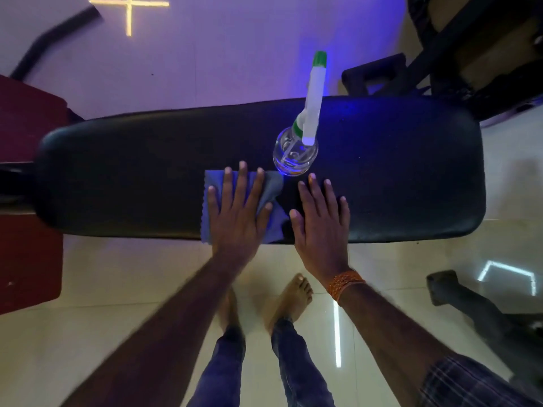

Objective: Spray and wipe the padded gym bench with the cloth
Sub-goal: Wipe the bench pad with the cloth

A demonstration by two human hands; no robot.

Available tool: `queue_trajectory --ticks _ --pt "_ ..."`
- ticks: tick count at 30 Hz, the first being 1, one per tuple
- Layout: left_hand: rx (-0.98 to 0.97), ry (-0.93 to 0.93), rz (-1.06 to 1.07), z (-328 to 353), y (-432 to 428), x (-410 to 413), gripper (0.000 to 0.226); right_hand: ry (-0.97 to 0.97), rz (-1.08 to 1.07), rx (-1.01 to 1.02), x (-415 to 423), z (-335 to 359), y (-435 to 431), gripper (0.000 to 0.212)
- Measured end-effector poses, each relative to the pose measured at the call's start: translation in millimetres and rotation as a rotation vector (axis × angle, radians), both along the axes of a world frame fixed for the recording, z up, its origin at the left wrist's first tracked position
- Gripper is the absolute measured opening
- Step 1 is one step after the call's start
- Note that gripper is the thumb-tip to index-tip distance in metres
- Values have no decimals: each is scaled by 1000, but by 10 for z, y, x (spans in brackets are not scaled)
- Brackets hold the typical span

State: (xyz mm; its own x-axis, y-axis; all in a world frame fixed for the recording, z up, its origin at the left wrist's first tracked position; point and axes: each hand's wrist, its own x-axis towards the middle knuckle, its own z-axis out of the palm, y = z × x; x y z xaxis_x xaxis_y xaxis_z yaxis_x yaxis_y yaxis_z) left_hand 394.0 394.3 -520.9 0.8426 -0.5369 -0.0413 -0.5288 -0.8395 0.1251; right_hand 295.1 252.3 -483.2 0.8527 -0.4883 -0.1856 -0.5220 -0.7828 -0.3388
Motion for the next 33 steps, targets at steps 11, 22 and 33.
queue_trajectory --ticks 11,22,33 --pt "-39 75 -19 -8 1 284 62 -8 -218 15 342 10 368 67" --pt "-47 207 -62 334 47 905 79 -500 -643 514 857 562 96 97" --pt "111 339 -293 490 -359 958 94 -798 -706 640 1410 986 -242 54"
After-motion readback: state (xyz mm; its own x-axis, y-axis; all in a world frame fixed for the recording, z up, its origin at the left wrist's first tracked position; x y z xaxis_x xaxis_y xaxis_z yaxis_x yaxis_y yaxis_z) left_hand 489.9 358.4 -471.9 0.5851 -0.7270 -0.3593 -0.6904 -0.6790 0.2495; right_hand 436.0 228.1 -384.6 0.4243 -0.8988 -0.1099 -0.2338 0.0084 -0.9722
